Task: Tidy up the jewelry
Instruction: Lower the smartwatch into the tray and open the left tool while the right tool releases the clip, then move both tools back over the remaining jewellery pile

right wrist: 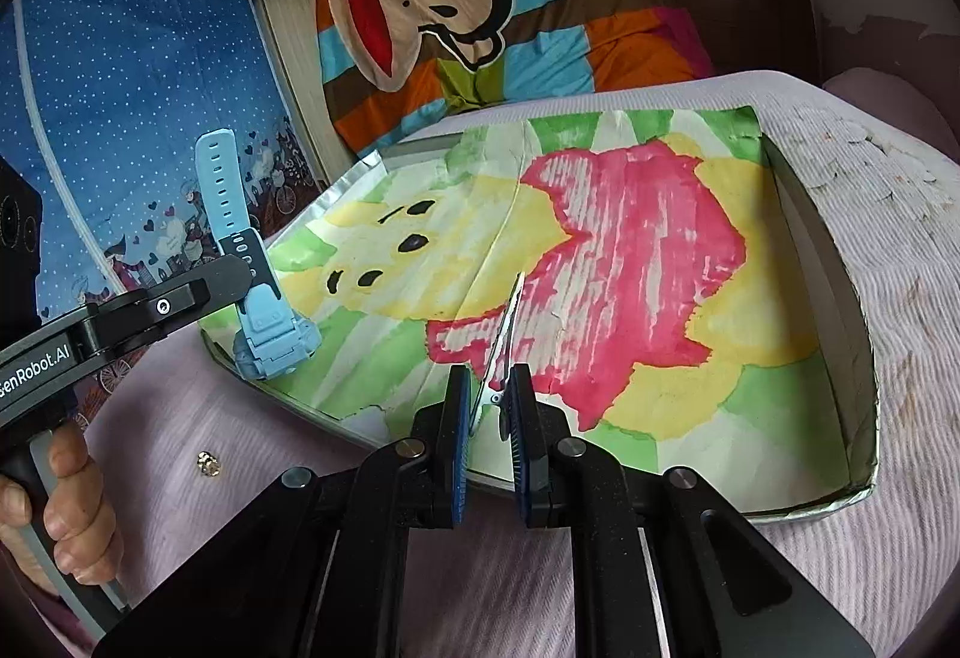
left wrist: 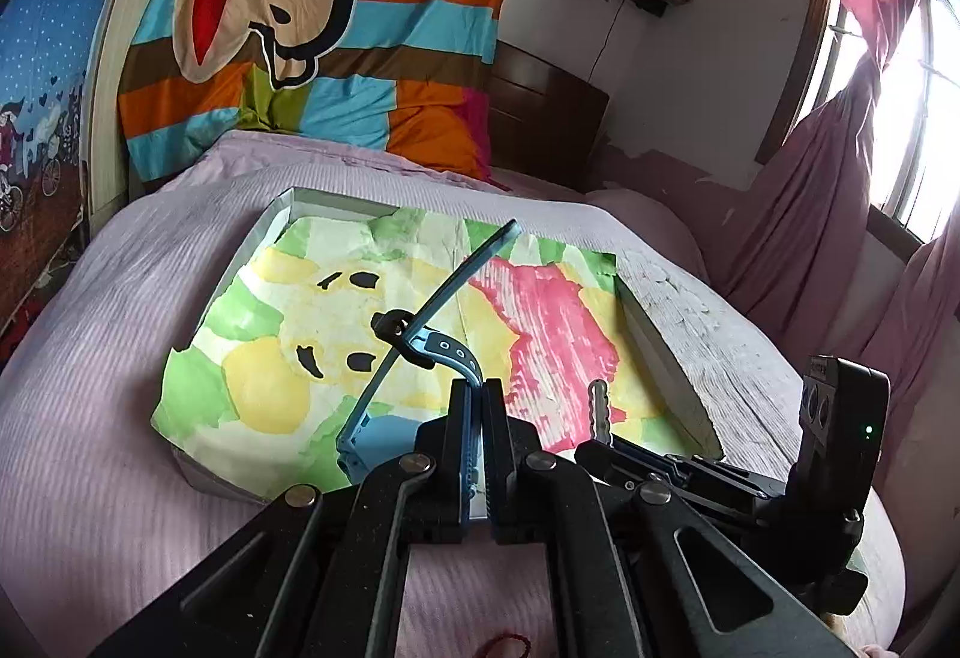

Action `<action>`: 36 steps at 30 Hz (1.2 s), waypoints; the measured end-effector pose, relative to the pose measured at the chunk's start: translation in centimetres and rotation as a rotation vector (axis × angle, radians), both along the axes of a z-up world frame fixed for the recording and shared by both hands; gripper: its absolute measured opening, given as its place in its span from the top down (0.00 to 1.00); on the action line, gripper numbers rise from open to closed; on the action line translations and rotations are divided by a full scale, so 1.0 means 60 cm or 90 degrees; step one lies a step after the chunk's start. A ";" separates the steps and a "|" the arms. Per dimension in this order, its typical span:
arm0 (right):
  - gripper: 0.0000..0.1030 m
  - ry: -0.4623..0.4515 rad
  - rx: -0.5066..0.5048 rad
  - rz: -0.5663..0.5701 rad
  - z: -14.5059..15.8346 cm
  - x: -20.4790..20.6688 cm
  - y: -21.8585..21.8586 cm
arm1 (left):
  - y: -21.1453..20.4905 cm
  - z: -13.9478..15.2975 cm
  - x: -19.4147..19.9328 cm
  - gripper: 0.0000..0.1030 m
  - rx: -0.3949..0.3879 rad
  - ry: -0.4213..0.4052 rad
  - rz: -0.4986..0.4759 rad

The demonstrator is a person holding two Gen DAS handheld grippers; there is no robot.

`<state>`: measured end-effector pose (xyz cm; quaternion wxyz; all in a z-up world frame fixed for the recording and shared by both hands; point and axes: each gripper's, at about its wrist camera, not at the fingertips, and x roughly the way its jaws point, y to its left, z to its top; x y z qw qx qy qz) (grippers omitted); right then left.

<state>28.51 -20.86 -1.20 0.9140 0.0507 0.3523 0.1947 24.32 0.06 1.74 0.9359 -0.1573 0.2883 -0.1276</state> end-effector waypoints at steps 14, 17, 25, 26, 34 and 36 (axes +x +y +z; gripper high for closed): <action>0.78 -0.049 -0.023 -0.010 0.007 -0.026 -0.007 | 0.014 -0.021 -0.016 0.74 0.003 0.032 0.027; 0.66 -0.084 -0.031 -0.016 0.015 -0.048 -0.010 | 0.014 -0.018 -0.031 0.61 0.011 0.014 0.038; 0.54 -0.141 -0.022 -0.054 0.037 -0.095 -0.039 | 0.015 -0.010 -0.080 0.39 0.053 -0.044 0.076; 0.54 -0.147 -0.018 -0.057 0.040 -0.100 -0.043 | 0.014 -0.009 -0.086 0.38 0.059 -0.049 0.081; 0.28 -0.200 -0.003 -0.076 0.059 -0.158 -0.064 | 0.016 0.003 -0.140 0.06 0.090 -0.097 0.115; 0.23 -0.214 0.001 -0.076 0.062 -0.177 -0.069 | 0.015 0.005 -0.157 0.00 0.093 -0.110 0.122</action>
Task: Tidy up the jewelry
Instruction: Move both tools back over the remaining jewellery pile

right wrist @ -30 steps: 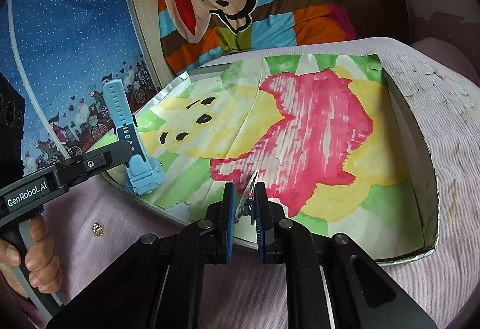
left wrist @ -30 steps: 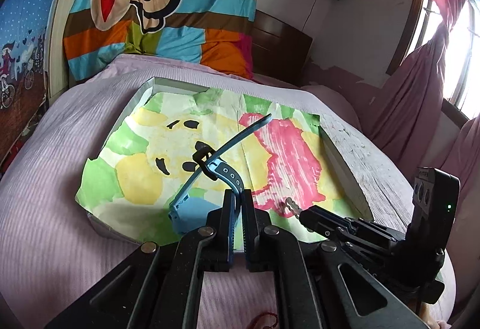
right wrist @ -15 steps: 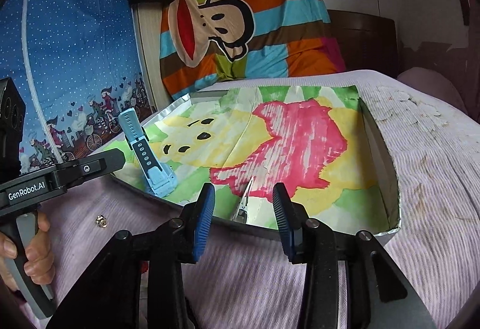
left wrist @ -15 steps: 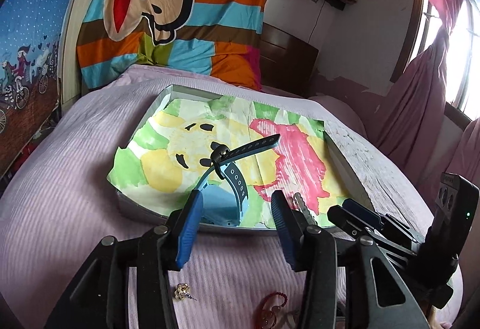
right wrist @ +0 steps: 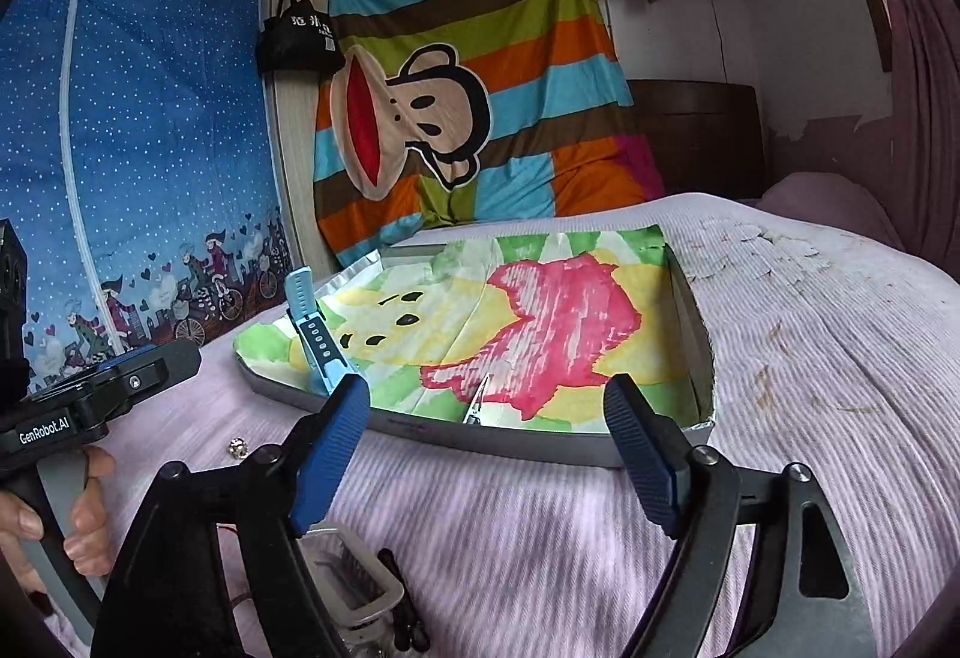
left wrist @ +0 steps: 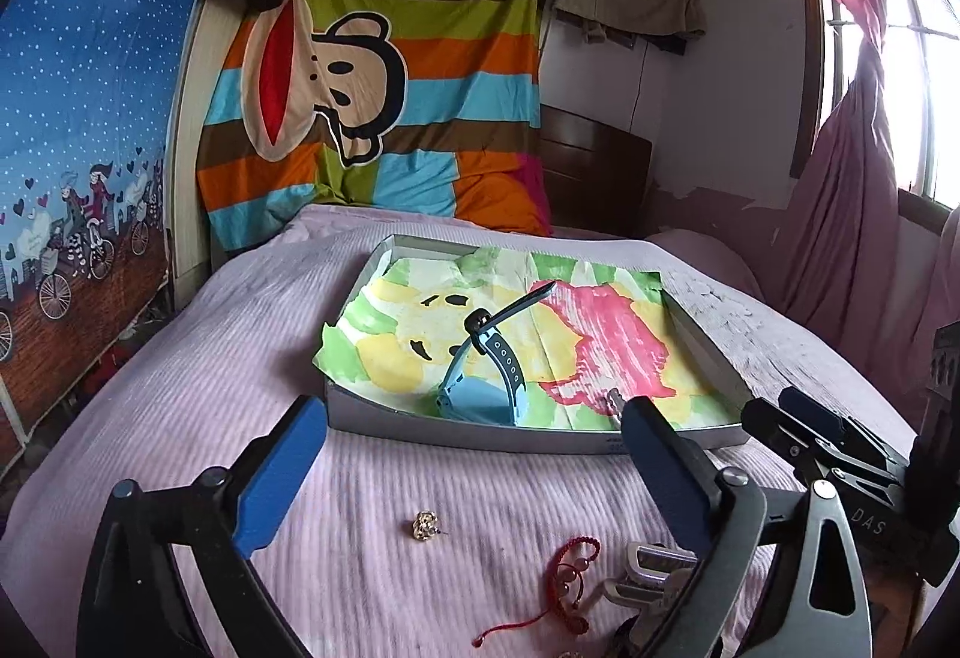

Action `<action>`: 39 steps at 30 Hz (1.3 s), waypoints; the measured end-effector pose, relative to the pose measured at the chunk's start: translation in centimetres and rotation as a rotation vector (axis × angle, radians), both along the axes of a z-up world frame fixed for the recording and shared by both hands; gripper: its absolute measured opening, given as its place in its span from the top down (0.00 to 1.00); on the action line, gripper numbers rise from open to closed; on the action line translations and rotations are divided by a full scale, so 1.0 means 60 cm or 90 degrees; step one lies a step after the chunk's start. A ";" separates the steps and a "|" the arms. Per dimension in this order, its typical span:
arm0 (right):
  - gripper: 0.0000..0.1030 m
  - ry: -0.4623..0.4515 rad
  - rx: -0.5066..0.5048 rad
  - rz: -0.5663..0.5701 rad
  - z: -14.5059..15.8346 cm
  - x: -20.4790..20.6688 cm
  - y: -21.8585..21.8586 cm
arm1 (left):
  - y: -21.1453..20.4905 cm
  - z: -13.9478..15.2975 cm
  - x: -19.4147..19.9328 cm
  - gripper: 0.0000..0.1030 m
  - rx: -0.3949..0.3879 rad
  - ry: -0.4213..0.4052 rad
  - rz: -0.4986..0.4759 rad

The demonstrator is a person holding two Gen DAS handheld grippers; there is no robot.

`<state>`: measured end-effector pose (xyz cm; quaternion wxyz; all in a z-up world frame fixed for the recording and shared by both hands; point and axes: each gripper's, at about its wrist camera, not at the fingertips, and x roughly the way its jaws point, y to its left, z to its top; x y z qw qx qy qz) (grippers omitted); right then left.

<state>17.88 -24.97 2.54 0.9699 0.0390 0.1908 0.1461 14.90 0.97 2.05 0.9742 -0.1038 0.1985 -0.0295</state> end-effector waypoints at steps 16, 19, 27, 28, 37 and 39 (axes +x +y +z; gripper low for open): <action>0.15 -0.057 -0.011 0.032 -0.004 -0.136 -0.029 | -0.012 -0.013 -0.119 0.00 0.042 -0.020 -0.056; 0.15 -0.044 -0.028 0.042 -0.014 -0.142 -0.029 | -0.017 -0.023 -0.123 0.00 0.055 0.002 -0.075; 0.22 0.025 -0.060 0.064 -0.044 -0.122 -0.028 | -0.033 -0.046 -0.112 0.00 0.084 0.067 -0.128; 0.30 0.033 -0.062 0.068 -0.048 -0.118 -0.027 | -0.036 -0.048 -0.110 0.00 0.085 0.074 -0.136; 0.61 0.108 -0.076 0.105 -0.084 -0.087 -0.006 | -0.054 -0.081 -0.089 0.35 0.068 0.155 -0.232; 0.64 0.116 -0.079 0.109 -0.091 -0.084 -0.002 | -0.058 -0.092 -0.084 0.42 0.057 0.174 -0.259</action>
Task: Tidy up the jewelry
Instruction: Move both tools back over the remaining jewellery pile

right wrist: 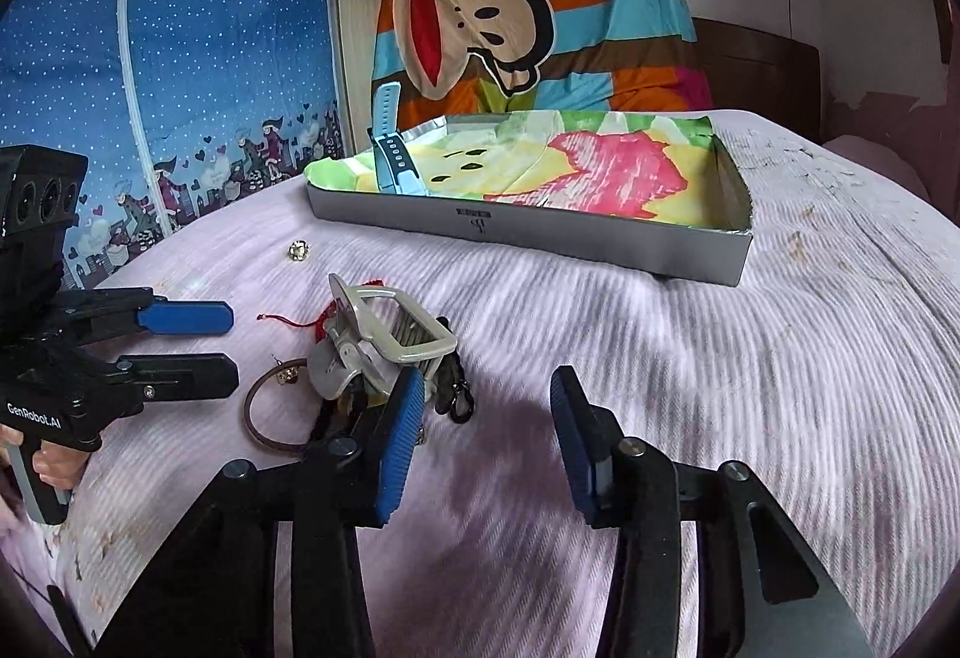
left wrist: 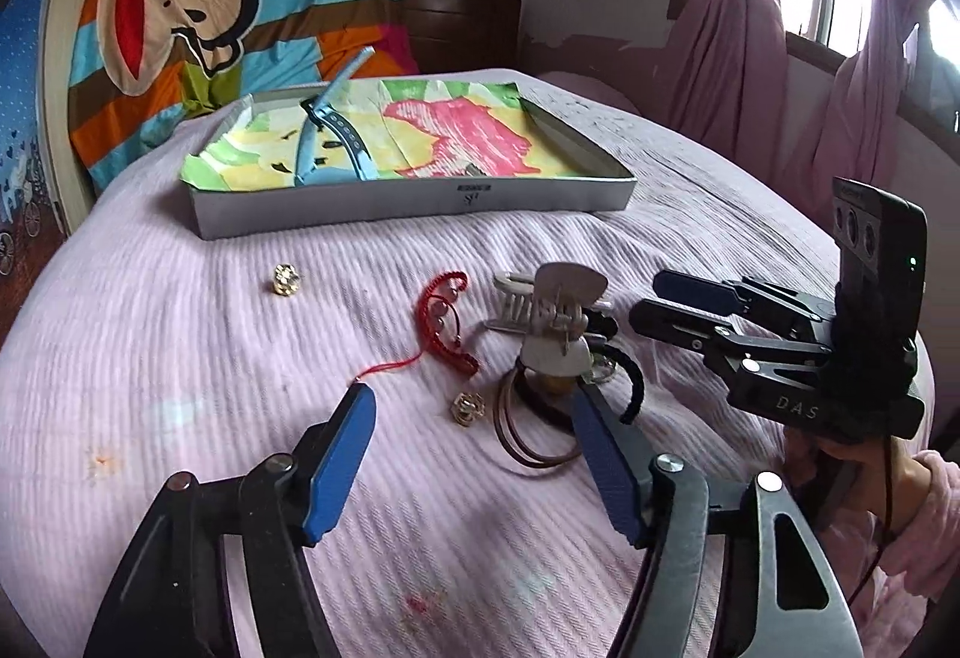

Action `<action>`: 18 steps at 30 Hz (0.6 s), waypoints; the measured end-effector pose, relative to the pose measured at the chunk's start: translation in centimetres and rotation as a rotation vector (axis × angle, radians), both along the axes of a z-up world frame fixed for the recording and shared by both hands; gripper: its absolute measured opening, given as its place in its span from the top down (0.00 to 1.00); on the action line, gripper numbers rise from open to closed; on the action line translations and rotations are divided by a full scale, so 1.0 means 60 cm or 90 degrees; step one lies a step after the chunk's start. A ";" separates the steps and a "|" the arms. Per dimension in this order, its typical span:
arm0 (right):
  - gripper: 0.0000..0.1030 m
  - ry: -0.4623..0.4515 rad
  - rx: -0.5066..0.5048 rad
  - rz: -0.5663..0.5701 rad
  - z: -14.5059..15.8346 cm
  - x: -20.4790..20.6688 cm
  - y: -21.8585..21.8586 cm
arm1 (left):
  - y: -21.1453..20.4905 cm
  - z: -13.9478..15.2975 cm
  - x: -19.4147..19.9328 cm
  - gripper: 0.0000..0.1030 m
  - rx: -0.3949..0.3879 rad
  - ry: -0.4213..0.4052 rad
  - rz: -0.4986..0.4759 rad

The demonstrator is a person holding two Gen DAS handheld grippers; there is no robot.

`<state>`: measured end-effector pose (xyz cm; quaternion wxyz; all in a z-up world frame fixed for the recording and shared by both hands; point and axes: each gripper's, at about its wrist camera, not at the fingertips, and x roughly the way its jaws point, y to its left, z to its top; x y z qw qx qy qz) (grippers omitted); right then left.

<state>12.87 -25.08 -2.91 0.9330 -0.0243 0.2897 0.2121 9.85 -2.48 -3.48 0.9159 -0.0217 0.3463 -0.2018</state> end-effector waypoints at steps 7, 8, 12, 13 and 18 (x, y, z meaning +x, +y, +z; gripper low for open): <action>0.65 0.018 -0.002 0.007 -0.015 0.009 0.005 | 0.002 -0.024 0.007 0.59 -0.028 0.042 -0.023; 0.65 0.020 -0.004 0.009 -0.015 0.010 0.007 | 0.003 -0.024 0.007 0.60 -0.032 0.044 -0.024; 0.70 0.028 -0.017 0.019 -0.016 0.016 0.017 | 0.001 -0.027 0.008 0.71 -0.039 0.058 -0.032; 0.70 0.030 -0.020 0.022 -0.017 0.017 0.020 | 0.001 -0.027 0.008 0.74 -0.040 0.062 -0.035; 0.76 0.043 -0.027 0.031 -0.020 0.025 0.026 | -0.002 -0.031 0.013 0.83 -0.045 0.079 -0.045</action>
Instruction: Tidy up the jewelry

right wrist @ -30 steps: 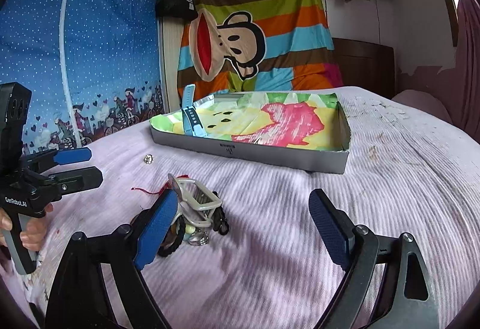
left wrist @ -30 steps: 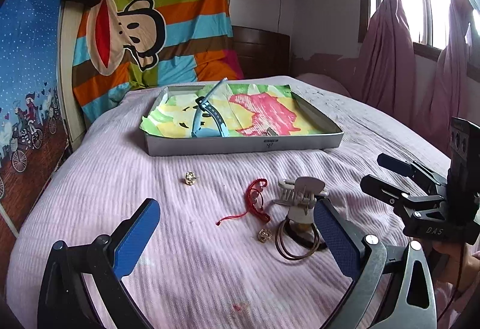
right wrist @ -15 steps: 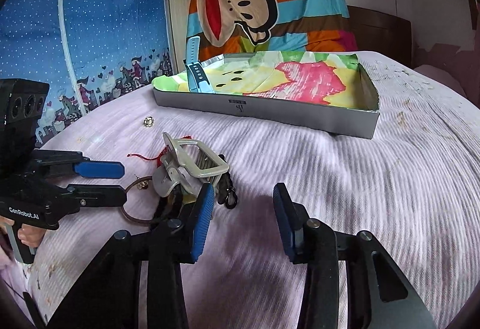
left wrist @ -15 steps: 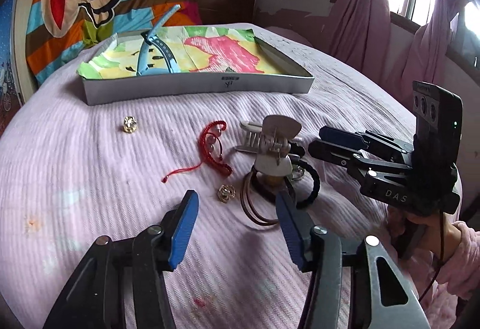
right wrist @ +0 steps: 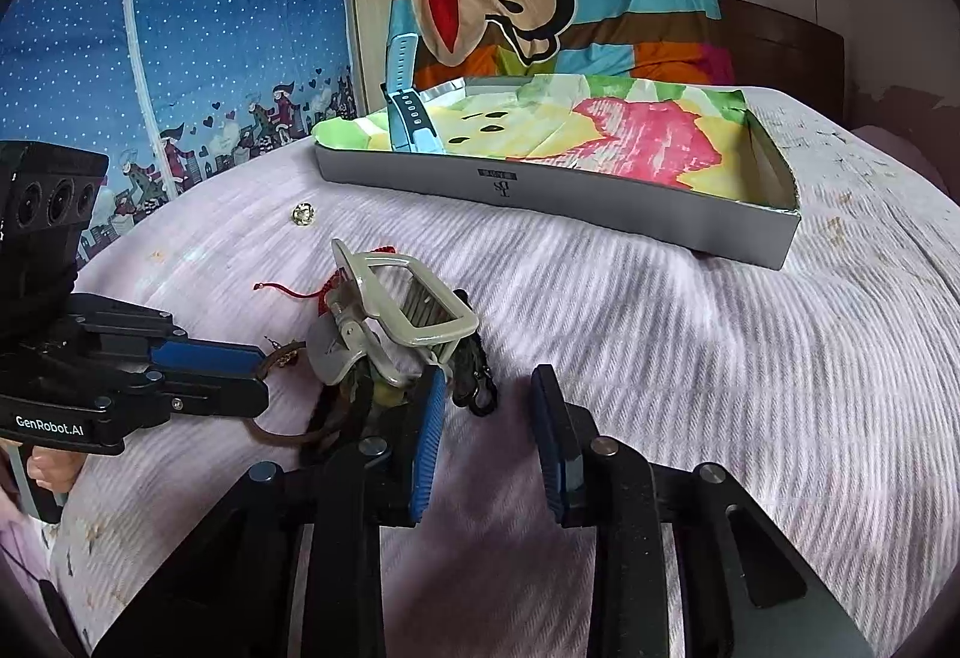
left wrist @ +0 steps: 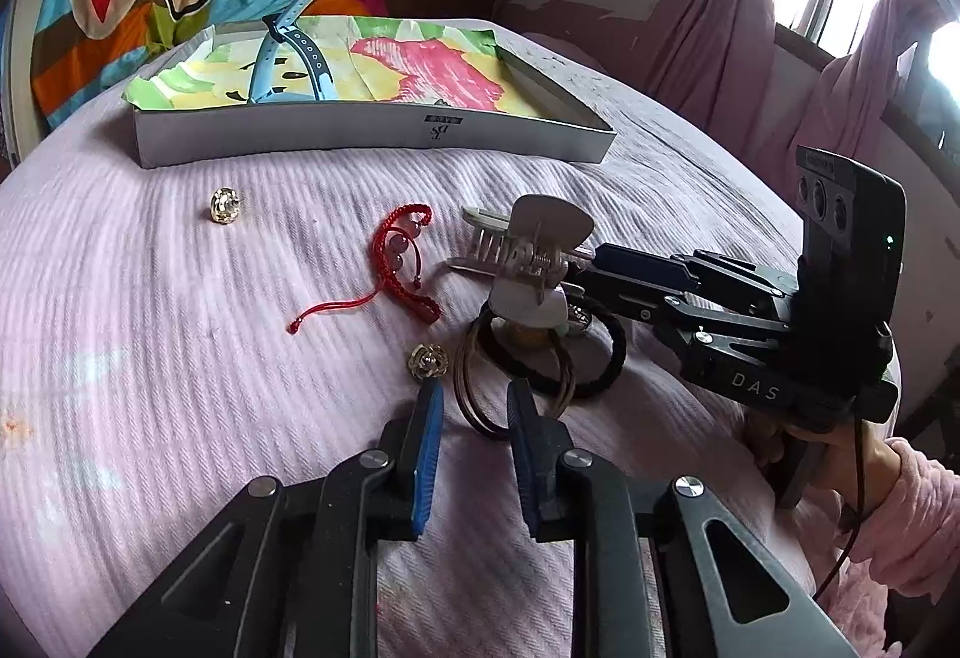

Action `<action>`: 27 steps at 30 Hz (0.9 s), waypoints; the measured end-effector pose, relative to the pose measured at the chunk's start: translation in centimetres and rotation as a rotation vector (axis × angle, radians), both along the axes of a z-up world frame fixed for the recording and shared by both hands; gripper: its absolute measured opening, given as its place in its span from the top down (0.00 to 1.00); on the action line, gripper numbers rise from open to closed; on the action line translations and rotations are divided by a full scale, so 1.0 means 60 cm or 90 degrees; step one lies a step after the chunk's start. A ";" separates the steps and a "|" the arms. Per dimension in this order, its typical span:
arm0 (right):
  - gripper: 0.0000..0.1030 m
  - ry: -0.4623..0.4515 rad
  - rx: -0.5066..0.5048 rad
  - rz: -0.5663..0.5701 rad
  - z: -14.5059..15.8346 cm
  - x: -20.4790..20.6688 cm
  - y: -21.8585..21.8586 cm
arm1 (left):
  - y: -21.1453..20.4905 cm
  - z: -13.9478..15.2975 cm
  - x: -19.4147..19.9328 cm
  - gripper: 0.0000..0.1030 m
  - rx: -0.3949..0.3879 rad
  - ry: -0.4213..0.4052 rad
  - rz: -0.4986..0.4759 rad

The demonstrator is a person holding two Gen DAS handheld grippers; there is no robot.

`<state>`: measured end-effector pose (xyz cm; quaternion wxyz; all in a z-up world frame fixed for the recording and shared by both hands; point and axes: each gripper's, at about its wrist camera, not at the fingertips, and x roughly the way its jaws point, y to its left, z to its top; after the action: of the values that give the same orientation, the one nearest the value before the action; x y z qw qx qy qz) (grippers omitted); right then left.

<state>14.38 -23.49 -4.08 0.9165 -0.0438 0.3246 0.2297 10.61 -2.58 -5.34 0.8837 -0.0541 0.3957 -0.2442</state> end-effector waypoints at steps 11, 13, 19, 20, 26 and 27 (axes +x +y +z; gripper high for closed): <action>0.92 0.016 -0.011 0.011 -0.005 0.000 0.009 | -0.003 -0.001 0.001 0.97 0.001 0.001 0.003; 0.95 0.013 -0.014 0.013 -0.004 -0.002 0.011 | -0.004 0.001 -0.001 0.97 0.005 -0.005 0.004; 0.97 0.003 -0.012 0.009 -0.002 -0.007 0.009 | -0.005 0.001 0.000 0.97 0.007 -0.009 0.006; 0.97 0.002 -0.011 0.008 -0.001 -0.008 0.008 | -0.005 0.001 0.000 0.97 0.007 -0.010 0.007; 0.97 -0.007 0.002 -0.004 0.003 -0.012 -0.002 | -0.003 0.003 -0.003 0.97 0.005 -0.015 0.009; 0.97 -0.009 0.004 -0.006 0.004 -0.013 -0.004 | -0.002 0.004 -0.005 0.97 0.006 -0.018 0.011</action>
<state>13.61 -23.73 -3.87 0.9201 -0.0408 0.3175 0.2258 10.33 -2.72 -5.08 0.8917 -0.0497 0.3835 -0.2354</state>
